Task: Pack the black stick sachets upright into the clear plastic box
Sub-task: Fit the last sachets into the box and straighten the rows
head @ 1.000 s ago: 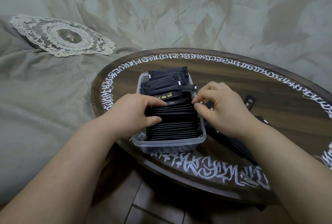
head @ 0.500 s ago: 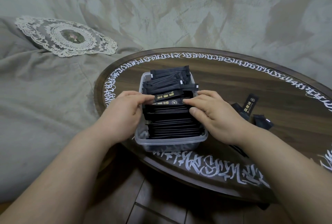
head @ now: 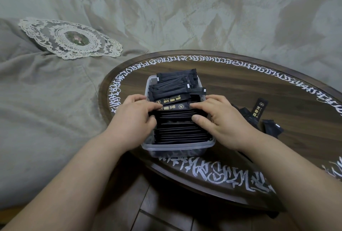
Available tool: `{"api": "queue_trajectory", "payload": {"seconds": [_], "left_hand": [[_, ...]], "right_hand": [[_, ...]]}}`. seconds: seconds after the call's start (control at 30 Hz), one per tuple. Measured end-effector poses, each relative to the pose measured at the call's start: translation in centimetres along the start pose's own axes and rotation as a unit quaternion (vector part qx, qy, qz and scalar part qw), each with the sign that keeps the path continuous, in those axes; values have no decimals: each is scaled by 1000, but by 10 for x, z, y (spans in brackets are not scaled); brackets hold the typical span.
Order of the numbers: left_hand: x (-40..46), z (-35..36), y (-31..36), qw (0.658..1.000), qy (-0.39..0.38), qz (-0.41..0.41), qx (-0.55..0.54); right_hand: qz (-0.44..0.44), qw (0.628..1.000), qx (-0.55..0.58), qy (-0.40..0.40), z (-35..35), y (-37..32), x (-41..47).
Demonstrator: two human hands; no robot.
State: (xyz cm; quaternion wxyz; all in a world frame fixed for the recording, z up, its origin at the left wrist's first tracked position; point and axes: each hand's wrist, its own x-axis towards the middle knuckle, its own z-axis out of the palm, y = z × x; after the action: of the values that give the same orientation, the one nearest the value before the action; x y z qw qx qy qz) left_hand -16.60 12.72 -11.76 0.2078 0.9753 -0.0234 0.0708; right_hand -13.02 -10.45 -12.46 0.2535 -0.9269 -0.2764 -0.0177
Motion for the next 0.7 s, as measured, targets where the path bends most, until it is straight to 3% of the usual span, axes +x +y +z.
{"api": "queue_trajectory", "payload": {"seconds": [0.3, 0.7], "left_hand": [[-2, -4, 7, 999, -7, 18, -36], [3, 3, 5, 999, -3, 37, -18]], "right_hand": [[-2, 1000, -12, -12, -5, -2, 2], [31, 998, -35, 32, 0, -12, 8]]}}
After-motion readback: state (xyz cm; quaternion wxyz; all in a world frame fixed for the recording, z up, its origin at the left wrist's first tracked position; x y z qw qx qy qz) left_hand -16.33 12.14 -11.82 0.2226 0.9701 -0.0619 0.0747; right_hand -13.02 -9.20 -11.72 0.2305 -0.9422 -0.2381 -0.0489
